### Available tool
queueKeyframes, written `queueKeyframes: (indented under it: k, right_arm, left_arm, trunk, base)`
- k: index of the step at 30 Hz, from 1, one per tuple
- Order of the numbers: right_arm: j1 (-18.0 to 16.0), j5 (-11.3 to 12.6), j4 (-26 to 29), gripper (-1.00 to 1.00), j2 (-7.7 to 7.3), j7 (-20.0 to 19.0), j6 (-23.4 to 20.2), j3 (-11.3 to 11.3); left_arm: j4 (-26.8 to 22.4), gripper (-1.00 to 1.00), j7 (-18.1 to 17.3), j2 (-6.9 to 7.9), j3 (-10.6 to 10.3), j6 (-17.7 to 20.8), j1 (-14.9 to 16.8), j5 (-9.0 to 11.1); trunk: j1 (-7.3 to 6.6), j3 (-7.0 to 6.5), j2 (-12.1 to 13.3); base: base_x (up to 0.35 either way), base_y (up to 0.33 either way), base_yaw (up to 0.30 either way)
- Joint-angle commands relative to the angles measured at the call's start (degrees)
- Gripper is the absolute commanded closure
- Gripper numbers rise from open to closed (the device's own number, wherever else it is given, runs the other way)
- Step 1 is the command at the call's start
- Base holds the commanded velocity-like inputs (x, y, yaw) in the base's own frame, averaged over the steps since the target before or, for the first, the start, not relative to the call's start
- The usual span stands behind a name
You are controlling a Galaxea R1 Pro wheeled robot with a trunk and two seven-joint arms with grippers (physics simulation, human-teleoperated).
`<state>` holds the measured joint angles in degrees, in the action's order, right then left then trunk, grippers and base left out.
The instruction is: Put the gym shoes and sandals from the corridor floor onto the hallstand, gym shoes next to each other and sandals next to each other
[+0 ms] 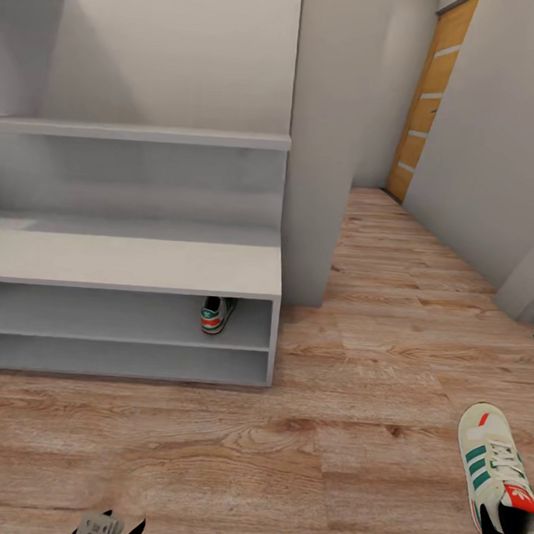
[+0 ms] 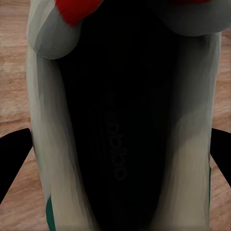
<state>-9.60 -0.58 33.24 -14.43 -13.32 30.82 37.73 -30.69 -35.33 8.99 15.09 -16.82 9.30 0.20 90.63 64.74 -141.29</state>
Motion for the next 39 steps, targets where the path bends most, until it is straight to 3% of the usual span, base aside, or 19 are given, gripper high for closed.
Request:
queueKeyframes:
  k: [1, 10, 11, 18, 30, 39]
  right_arm:
    - [-0.1, 0.0, -0.1, 1.00, 0.04, -0.5, 0.2, 0.3]
    - [-0.1, 0.0, 0.0, 1.00, 0.35, -0.5, 0.2, 0.3]
    - [-0.1, 0.1, 0.2, 1.00, 1.38, -0.5, 0.2, 0.4]
    - [-0.1, 0.1, 0.3, 1.00, 3.21, -0.5, 0.3, 0.5]
    - [-0.1, 0.0, -0.1, 1.00, 3.36, -0.5, 0.3, 0.5]
    - [-0.1, 0.0, -0.1, 1.00, 3.36, -0.5, 0.3, 0.4]
  left_arm:
    - [0.2, -1.00, -0.4, -0.04, 0.3, -0.1, 0.0, 0.0]
    - [0.5, -1.00, -0.5, -0.08, 0.3, -0.3, 0.0, -0.1]
    - [0.6, -1.00, -0.4, -0.04, 0.3, -0.3, 0.0, -0.1]
    - [0.6, -1.00, -0.4, -0.08, 0.4, -0.3, 0.0, 0.0]
    - [0.6, -1.00, -0.4, -0.02, 0.4, -0.4, -0.2, 0.1]
    - [0.6, -1.00, -0.4, -0.02, 0.4, -0.4, -0.3, 0.2]
  trunk:
    - [-0.01, 0.04, 0.0]
    - [-0.01, 0.04, 0.0]
    - [-0.01, 0.04, 0.0]
    - [-0.01, 0.04, 0.0]
    - [-0.01, 0.04, 0.0]
    - [-0.01, 0.04, 0.0]
  base:
    - [0.000, 0.000, 0.000]
    - [0.000, 0.054, 0.000]
    - [0.000, 0.261, 0.000]
    - [0.000, 0.286, 0.000]
    - [-0.003, 0.305, 0.000]
    - [-0.168, 0.285, 0.000]
